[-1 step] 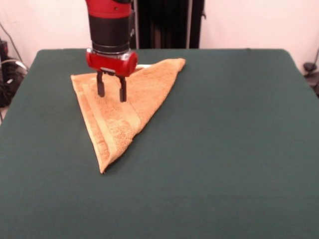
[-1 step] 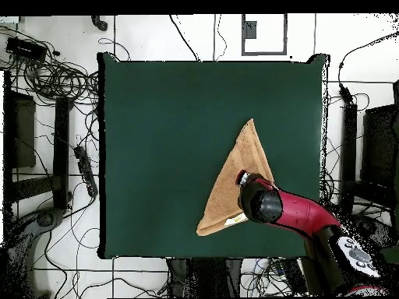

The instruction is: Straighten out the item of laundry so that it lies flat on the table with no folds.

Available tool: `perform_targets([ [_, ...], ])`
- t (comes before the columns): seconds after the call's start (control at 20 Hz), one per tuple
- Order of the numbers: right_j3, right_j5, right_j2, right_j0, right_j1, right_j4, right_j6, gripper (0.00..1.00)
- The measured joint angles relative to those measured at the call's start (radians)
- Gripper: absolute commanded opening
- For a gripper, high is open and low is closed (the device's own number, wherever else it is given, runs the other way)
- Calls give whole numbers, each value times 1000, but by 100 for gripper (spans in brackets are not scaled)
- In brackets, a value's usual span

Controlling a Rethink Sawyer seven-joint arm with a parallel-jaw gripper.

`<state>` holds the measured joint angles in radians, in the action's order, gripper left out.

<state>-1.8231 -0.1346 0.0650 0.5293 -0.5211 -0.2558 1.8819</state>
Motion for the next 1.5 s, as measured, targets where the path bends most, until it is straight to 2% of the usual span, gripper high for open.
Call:
perform_targets([
  [0.5, 13, 0, 0, 2, 48, 0, 0, 100],
  [1.5, 14, 0, 0, 2, 46, 0, 0, 100],
])
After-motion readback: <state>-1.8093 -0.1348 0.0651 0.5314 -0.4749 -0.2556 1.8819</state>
